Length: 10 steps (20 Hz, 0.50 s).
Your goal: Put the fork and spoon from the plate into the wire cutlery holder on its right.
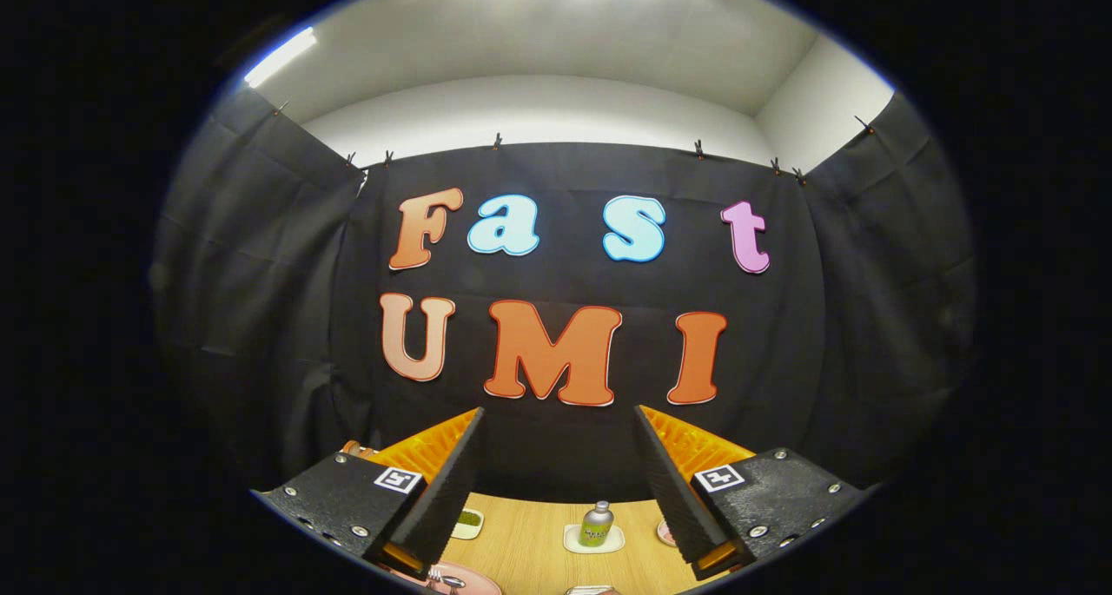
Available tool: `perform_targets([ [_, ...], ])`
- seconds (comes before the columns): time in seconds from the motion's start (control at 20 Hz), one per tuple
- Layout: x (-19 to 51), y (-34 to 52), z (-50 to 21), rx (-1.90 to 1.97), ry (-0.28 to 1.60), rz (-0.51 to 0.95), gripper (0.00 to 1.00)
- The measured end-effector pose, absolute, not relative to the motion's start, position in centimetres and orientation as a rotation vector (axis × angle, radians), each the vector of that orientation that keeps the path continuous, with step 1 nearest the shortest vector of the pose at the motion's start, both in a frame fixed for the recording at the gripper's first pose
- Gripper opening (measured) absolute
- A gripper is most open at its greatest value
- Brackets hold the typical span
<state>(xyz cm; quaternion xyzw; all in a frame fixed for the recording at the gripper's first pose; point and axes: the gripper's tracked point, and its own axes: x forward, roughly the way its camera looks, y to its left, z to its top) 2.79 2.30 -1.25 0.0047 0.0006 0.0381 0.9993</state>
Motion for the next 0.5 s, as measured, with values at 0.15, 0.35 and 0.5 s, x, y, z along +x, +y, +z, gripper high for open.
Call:
perform_targets([
  [0.15,2.7,2.9,-2.5,0.015,0.032,0.088,0.98],
  [0.35,2.7,3.9,-5.3,0.021,0.095,0.115,0.98],
  [0.5,2.4,5.4,-9.1,0.029,0.199,0.157,0.98],
])
